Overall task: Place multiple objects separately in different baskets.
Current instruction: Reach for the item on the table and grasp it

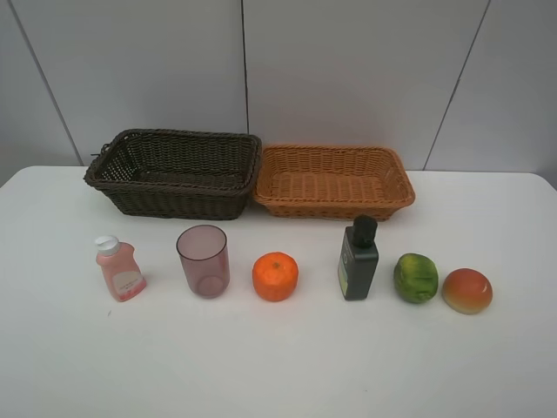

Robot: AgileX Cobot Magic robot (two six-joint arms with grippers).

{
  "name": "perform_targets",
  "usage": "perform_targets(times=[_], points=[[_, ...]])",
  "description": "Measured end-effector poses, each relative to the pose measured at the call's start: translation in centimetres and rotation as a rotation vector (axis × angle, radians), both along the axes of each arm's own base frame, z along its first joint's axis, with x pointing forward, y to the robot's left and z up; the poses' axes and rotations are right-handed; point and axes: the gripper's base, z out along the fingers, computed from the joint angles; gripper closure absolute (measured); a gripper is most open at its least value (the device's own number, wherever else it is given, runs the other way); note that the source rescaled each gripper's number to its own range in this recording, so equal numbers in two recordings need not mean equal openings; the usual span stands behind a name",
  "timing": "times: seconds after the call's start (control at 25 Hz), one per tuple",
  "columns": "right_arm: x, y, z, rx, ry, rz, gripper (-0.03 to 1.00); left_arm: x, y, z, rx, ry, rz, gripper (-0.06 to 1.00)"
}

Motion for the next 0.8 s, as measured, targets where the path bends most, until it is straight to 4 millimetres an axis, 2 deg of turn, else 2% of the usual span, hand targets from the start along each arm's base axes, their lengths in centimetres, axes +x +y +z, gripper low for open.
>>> perform_targets(times=[0.8], points=[[0.0, 0.0, 0.0, 0.0, 0.0, 0.0, -0.03, 0.0, 0.0, 0.0, 0.0, 0.0, 0.0, -0.01]])
